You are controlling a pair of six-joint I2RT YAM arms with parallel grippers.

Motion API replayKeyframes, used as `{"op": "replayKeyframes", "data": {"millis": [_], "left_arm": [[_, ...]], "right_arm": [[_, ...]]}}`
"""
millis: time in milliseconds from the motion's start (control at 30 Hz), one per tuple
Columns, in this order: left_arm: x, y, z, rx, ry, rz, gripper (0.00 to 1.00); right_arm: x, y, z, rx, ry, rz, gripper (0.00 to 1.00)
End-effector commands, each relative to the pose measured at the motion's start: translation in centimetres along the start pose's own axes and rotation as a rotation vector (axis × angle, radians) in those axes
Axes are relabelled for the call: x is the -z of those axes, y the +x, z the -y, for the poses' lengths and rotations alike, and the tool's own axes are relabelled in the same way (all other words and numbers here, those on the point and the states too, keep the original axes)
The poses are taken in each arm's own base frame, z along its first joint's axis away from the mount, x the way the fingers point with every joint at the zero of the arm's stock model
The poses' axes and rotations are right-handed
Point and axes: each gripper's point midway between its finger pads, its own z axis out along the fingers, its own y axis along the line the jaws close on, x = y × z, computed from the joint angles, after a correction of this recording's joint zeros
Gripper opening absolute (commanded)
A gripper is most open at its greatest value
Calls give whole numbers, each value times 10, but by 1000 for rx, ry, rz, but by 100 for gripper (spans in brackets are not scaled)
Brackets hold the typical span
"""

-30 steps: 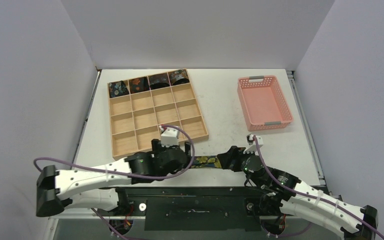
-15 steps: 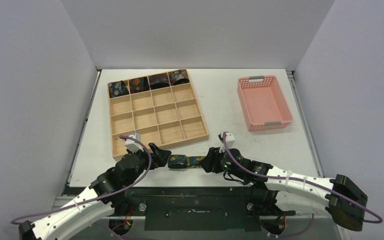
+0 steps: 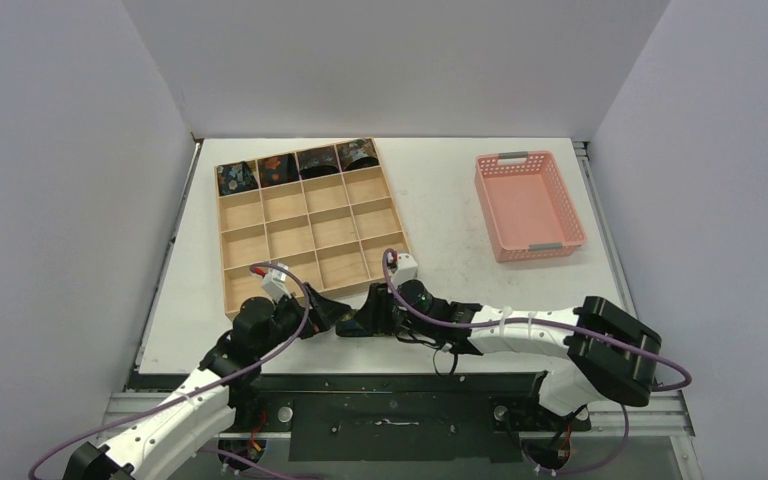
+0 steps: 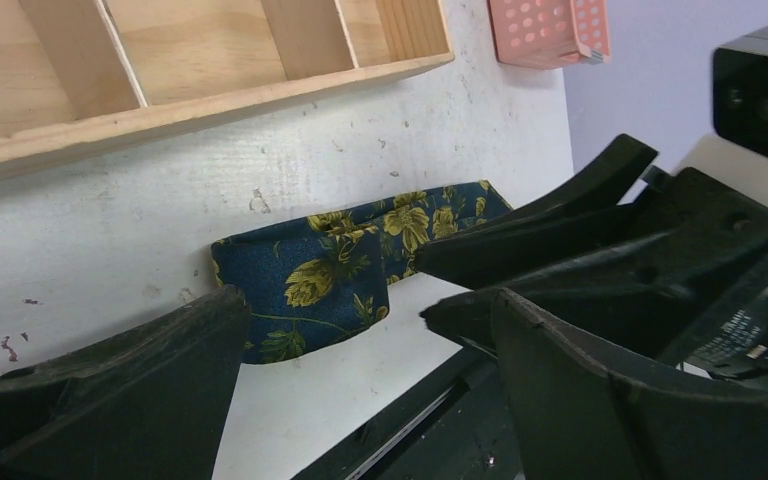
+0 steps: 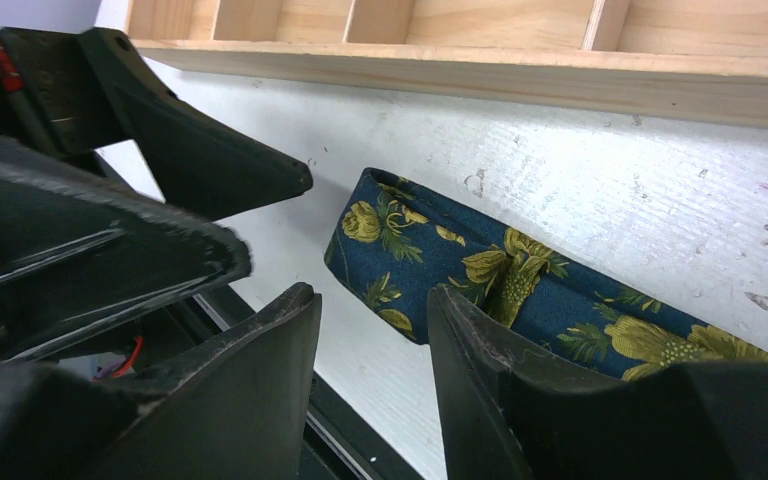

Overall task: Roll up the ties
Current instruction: Pick up the tie at the center of the board.

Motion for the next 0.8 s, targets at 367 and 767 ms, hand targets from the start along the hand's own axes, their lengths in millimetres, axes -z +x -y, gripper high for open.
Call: {"op": "replayKeyframes", "data": {"millis": [367, 767], "left_arm": [[2, 7, -19, -30, -44, -4, 88], [-14, 16, -19, -20, -23, -67, 87]], "right_arm": [[-21, 13, 27, -42, 48, 2, 36], [-14, 25, 48, -59, 85, -17, 34]]}}
